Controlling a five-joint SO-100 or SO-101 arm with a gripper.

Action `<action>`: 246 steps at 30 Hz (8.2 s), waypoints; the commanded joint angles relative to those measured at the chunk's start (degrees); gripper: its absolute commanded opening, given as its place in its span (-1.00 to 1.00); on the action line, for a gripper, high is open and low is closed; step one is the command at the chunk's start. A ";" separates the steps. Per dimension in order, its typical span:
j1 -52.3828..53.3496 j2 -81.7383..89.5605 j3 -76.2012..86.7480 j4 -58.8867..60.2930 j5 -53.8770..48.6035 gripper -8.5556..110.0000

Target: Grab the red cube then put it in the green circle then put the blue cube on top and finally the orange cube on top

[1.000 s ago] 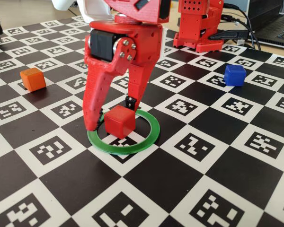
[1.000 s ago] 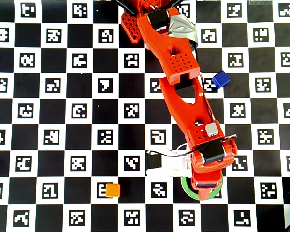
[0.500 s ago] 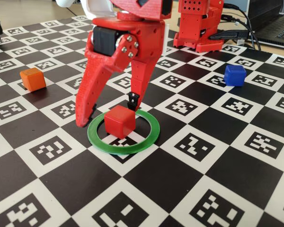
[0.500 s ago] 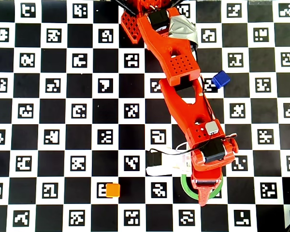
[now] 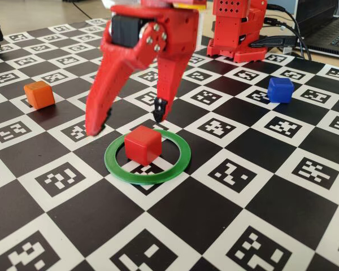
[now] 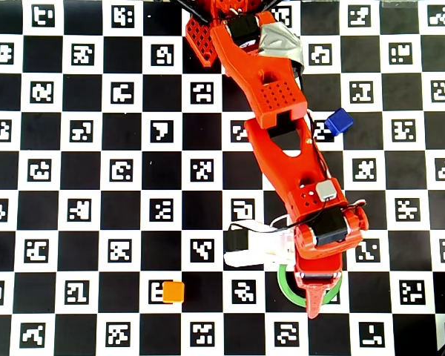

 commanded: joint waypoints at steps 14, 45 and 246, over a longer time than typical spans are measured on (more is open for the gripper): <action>7.73 44.30 42.89 -6.68 1.76 0.00; -7.56 83.14 87.98 -6.77 -1.32 -0.05; 0.09 8.96 9.58 -14.06 5.36 -0.88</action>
